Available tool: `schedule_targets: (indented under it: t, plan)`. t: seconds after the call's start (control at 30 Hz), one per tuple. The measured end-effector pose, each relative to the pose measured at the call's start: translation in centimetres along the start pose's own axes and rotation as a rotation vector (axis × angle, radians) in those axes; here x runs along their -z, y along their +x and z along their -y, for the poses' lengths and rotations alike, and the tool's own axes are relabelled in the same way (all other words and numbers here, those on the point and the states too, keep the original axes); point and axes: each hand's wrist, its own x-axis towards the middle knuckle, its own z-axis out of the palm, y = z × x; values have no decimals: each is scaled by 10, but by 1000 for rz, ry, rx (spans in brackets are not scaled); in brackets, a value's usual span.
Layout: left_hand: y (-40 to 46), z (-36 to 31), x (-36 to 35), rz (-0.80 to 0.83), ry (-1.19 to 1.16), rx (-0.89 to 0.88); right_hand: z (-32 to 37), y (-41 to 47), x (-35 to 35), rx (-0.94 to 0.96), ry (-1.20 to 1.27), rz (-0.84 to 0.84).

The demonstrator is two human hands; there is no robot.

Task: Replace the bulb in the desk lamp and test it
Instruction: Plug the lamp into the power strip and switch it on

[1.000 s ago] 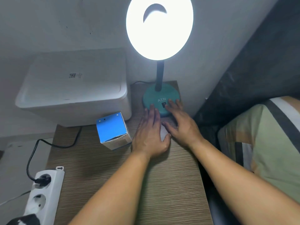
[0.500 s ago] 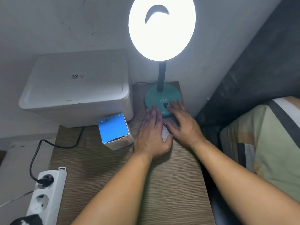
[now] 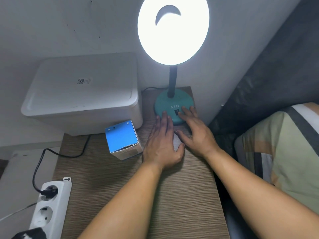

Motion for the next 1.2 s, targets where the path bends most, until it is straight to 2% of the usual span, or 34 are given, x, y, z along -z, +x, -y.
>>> schedule_targets:
  t: [0.37,0.7,0.93,1.2]
  plan:
    - [0,-1,1,0,9,-6,-1,2,3,13,-3,22]
    - [0,-1,2,9,1,-6,8,18,19,101,-213,89]
    - [-4,-1,0,-35,-10,-9,10,27,23,43,-310,142]
    - [-3,-1,1,-47,-22,6,18,29,25,-30,-266,178]
